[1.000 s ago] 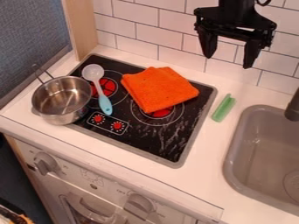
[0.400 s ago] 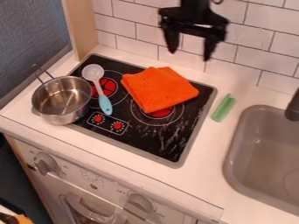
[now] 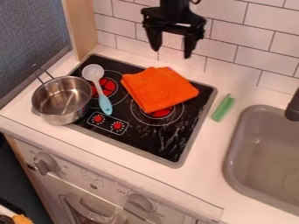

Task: Move the orange cloth to the bottom right corner of the stove

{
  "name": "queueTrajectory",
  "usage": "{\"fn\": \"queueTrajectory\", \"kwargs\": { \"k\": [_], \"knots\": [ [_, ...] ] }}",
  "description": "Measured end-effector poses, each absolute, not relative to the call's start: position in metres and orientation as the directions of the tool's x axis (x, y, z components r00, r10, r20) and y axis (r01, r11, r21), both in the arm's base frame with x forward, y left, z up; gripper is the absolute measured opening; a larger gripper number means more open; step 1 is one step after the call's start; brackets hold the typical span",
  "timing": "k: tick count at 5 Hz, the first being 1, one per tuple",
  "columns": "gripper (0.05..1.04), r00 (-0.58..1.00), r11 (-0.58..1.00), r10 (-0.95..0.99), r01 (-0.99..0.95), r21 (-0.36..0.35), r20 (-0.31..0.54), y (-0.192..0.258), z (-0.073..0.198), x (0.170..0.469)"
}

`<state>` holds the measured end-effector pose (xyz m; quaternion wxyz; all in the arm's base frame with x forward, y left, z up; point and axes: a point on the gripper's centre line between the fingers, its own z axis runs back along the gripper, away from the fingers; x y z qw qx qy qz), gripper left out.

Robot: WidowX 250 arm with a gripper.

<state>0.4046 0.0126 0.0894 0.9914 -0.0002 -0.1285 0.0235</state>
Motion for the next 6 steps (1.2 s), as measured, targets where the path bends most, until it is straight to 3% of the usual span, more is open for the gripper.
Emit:
{"fn": "queueTrajectory", "kwargs": {
  "k": [2, 3, 6],
  "knots": [
    [1.001, 0.981, 1.000, 0.012, -0.017, 0.025, 0.195, 0.017, 0.039, 0.395],
    [1.001, 0.978, 1.000, 0.020, -0.024, 0.019, 0.208, 0.017, 0.026, 0.397],
    [1.001, 0.978, 0.998, 0.037, -0.046, 0.041, 0.203, 0.005, 0.013, 0.366]
  ]
}}
